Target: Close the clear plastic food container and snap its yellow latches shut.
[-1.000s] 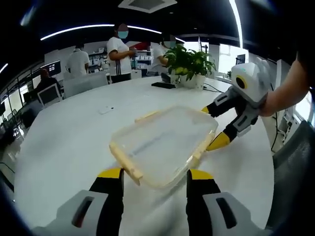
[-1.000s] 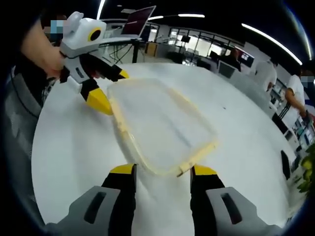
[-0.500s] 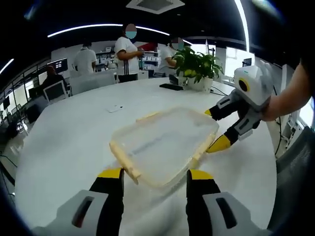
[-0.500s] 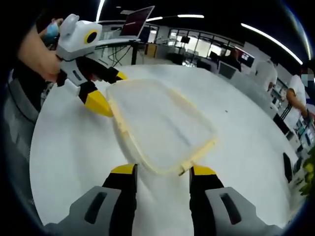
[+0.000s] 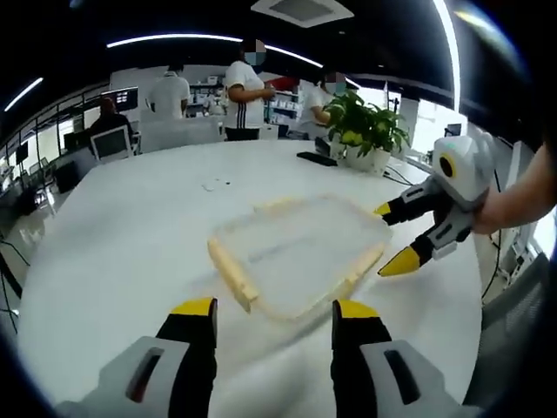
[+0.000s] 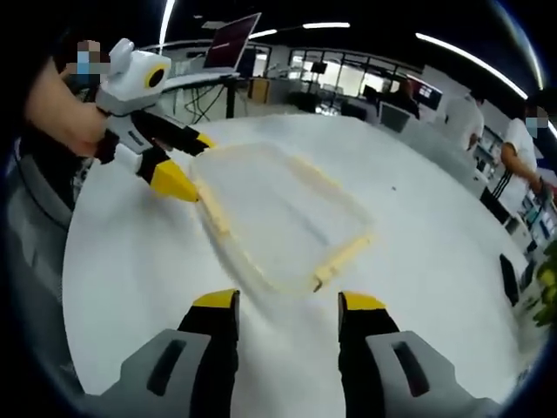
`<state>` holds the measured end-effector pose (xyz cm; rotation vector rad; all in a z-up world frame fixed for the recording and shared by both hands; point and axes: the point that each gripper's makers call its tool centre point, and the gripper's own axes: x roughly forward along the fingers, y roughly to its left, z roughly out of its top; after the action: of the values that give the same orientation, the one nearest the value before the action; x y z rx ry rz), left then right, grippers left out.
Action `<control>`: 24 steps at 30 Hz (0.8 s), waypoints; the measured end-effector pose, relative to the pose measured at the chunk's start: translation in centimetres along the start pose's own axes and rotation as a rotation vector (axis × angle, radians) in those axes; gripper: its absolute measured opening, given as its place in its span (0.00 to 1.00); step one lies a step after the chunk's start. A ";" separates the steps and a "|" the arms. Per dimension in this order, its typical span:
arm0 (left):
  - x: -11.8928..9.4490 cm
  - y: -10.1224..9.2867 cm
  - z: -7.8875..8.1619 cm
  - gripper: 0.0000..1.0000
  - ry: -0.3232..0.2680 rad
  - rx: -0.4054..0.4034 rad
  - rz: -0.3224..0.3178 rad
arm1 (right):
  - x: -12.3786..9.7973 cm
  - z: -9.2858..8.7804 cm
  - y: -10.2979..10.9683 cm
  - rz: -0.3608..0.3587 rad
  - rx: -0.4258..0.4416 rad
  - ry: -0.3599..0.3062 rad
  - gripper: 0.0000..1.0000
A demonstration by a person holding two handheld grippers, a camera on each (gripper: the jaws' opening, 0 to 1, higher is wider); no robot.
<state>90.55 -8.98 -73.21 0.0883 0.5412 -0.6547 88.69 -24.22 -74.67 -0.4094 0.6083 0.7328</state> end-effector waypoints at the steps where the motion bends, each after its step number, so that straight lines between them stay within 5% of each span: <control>1: -0.4 -0.1 0.1 0.48 -0.002 -0.007 0.002 | -0.4 0.0 0.0 -0.006 0.014 -0.002 0.43; 13: -5.2 -1.9 0.2 0.50 -0.041 -0.056 0.038 | -5.0 0.8 1.2 -0.044 0.099 -0.058 0.48; 24: -11.3 -3.3 -0.4 0.51 -0.119 -0.205 0.118 | -10.1 0.3 3.8 -0.067 0.256 -0.115 0.52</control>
<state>80.94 -5.19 -67.56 -0.1098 0.4819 -0.4839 80.10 -26.52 -68.48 -0.1495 0.5691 0.6007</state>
